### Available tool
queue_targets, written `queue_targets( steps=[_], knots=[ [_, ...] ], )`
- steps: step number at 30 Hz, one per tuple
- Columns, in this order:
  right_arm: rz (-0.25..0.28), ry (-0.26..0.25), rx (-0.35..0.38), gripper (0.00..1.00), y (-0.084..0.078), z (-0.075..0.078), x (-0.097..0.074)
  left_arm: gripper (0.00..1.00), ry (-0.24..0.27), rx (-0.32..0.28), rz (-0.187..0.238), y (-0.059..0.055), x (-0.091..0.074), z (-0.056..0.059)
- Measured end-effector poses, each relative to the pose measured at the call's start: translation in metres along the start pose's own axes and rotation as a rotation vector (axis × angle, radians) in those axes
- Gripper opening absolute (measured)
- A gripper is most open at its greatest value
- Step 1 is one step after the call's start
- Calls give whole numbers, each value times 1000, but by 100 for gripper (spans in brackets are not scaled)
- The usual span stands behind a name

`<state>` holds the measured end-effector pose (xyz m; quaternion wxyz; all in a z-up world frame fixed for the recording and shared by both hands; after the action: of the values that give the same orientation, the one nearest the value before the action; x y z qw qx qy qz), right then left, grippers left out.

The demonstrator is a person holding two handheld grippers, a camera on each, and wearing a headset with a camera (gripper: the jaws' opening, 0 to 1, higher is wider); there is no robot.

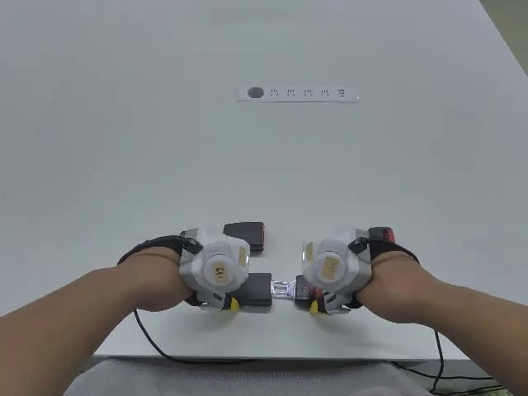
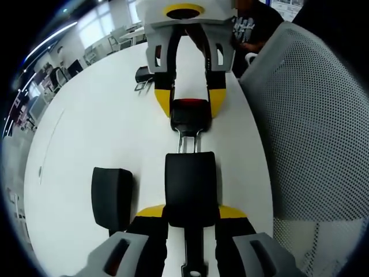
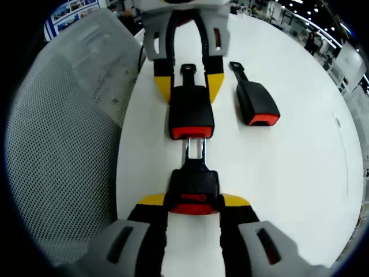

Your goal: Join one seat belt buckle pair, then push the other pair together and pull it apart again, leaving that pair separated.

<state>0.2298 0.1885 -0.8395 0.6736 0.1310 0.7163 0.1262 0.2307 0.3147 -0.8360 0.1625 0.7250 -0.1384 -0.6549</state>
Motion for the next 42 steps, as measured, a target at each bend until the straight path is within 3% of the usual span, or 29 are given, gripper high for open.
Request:
queue_targets(
  steps=[11,18,34,42],
  knots=[
    [22,1,-27,34,11,-2,3,32,-4,10,-9,1,0,0],
    [18,-3,-14,33,13,0,4,31,3,5,17,0,0,1],
    [8,-2,-34,32,17,1,4,31,-16,28,-42,2,2,1],
    [23,-14,-29,32,21,1,5,31,-22,17,-40,1,2,1]
  ],
)
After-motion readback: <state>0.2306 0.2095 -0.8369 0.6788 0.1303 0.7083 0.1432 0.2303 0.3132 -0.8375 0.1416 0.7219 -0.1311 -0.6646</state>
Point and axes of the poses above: the centre of the closed fingertips' face, and the gripper's own axes: x roughly forward along the fingers, z roughly to its right, y roughly out of its top, the point moved 3 cm from there along -x, roughly backward along the fingers, and after that the axes turned 4 degrees about y, right-handed, at the moved point
